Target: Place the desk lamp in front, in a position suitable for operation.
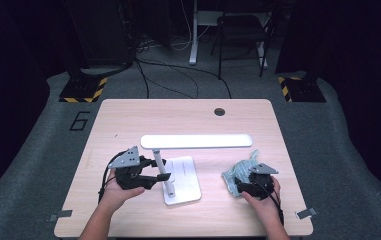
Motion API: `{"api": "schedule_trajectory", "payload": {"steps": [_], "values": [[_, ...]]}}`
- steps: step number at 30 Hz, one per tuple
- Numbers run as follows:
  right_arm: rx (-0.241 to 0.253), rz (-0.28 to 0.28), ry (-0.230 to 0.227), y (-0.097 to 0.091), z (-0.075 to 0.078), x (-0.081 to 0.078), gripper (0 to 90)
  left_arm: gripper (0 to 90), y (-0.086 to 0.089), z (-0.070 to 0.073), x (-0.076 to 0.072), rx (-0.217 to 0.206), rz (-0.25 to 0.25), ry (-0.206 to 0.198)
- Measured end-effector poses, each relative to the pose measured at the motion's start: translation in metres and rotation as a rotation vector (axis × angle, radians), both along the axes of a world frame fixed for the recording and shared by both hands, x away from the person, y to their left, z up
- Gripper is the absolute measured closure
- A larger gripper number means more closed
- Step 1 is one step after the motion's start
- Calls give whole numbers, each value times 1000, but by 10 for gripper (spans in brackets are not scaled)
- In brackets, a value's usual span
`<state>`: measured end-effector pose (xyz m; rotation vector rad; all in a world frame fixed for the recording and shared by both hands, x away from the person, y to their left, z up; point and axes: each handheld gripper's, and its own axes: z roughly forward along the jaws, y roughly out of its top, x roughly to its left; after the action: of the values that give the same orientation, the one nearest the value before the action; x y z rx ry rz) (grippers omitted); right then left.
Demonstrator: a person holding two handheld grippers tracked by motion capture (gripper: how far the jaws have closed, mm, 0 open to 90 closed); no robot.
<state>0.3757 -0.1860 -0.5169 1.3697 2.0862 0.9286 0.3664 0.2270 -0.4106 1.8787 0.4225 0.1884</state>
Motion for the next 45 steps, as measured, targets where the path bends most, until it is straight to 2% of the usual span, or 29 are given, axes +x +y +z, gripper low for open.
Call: {"api": "schedule_trajectory", "payload": {"steps": [2, 3, 5, 9, 10, 12, 14, 16, 17, 18, 22, 25, 26, 28, 29, 31, 32, 36, 39, 41, 42, 43, 44, 45], "values": [[-17, 4, -11, 2, -1, -1, 235, 475, 1, 2, 0, 0, -4, 3], [-21, 3, -16, 2, -1, -1, 235, 475, 1, 2, -1, -14, 5, -1], [-26, -5, -1, 4, 0, -2, 234, 475, 2, 4, -1, -27, 5, -7], [-23, 4, -7, 2, -1, -1, 234, 476, 3, 6, -3, -40, 9, -4], [-18, 4, -8, 2, -1, -1, 234, 476, 3, 7, -4, -31, 4, 2], [-23, 6, -6, 3, 0, -1, 234, 477, 3, 8, -3, -20, 8, -12], [-19, 2, -4, 3, 0, -1, 245, 477, 1, 8, -4, -25, 25, -16], [-34, 19, -6, 2, 0, 0, 246, 478, 2, 9, -4, -23, 22, -6], [-30, 7, -5, 4, 1, 0, 249, 478, 2, 10, -5, -30, 31, 0], [-52, 16, -1, 5, 1, 0, 255, 479, 2, 10, -5, -30, 32, 0], [-55, 40, 11, 6, 3, 0, 322, 481, 1, 11, -7, -30, 42, 3], [-54, 41, 10, 7, 3, -1, 376, 483, 1, 13, -6, -21, 44, -15], [-52, 49, -1, 7, 3, -1, 401, 484, 0, 13, -7, -26, 43, -4], [-71, 69, 6, 8, 4, -2, 439, 485, 0, 14, -7, -26, 48, -7], [-69, 60, 1, 8, 4, -2, 460, 486, 1, 15, -7, -18, 47, -16], [-65, 68, 4, 8, 5, -2, 498, 492, 0, 16, -8, -22, 50, -12], [-62, 62, -7, 8, 5, -2, 514, 494, 0, 16, -8, -31, 54, -15], [-69, 58, 19, 11, 8, -4, 596, 505, 0, 18, -9, -37, 60, -27], [-82, 93, 4, 10, 9, -4, 636, 509, -1, 19, -11, -33, 67, -30], [-57, 92, 8, 9, 10, -5, 647, 515, 0, 19, -11, -29, 62, -27], [-63, 111, 5, 6, 11, -4, 650, 519, -1, 19, -11, -32, 66, -32], [-30, 90, 16, 7, 12, -5, 651, 521, -1, 18, -12, -32, 67, -35], [-19, 80, 14, 7, 13, -6, 651, 523, -1, 18, -12, -30, 67, -39], [-24, 94, 9, 6, 14, -7, 652, 523, -2, 18, -12, -32, 66, -39]]}}
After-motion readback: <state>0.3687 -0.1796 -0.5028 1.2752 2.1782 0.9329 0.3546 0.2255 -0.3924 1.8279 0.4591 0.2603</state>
